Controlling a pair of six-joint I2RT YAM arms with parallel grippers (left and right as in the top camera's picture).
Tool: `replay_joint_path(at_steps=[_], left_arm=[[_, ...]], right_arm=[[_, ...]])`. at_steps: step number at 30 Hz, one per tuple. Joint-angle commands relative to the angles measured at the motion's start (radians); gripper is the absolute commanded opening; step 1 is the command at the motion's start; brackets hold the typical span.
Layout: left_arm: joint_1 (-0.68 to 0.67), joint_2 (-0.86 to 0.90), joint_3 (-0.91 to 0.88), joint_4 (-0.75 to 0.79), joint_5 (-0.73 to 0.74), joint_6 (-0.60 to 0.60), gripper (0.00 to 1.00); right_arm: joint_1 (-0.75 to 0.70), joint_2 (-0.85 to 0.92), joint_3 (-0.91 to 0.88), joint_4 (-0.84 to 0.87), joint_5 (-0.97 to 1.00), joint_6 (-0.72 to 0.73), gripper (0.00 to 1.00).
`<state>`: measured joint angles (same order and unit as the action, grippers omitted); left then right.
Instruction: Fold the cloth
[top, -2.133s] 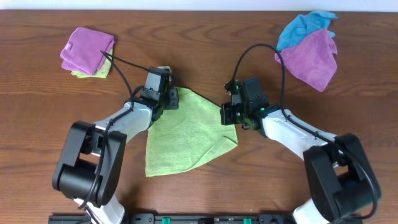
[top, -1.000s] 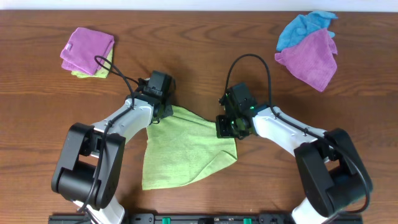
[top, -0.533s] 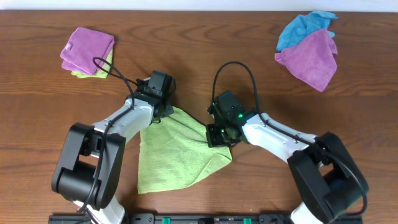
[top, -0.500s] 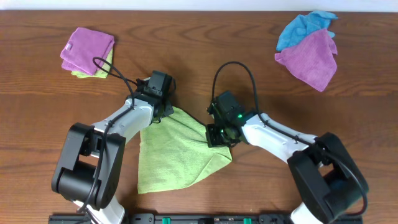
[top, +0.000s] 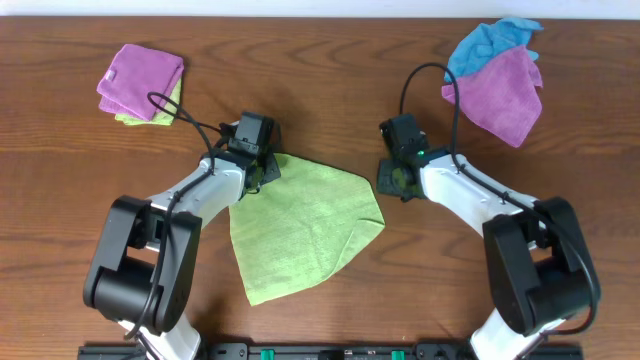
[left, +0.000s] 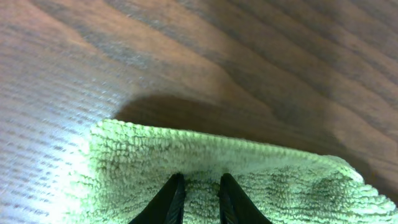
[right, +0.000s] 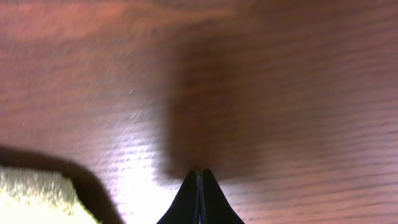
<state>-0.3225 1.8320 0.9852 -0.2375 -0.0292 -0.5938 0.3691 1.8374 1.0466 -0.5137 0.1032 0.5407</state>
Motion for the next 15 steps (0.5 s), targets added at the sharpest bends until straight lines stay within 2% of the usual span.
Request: replay_joint_path(at_steps=[1,6,11,15], left_arm=[[0.003,0.047,0.036,-0.005,0.031,0.048,0.22],[0.003,0.047,0.111,-0.004,0.03,0.109,0.22],[0.003,0.047,0.221,-0.04,0.026,0.206,0.22],[0.003,0.044,0.322,-0.219,0.026,0.206,0.09]], right_arm=[[0.0,0.008,0.04,-0.003,0.007,-0.023,0.02],[0.005,0.005,0.095,-0.023,-0.082,-0.098,0.01],[0.004,-0.017,0.204,-0.18,-0.09,-0.171,0.02],[0.005,-0.068,0.236,-0.249,-0.15,-0.277,0.02]])
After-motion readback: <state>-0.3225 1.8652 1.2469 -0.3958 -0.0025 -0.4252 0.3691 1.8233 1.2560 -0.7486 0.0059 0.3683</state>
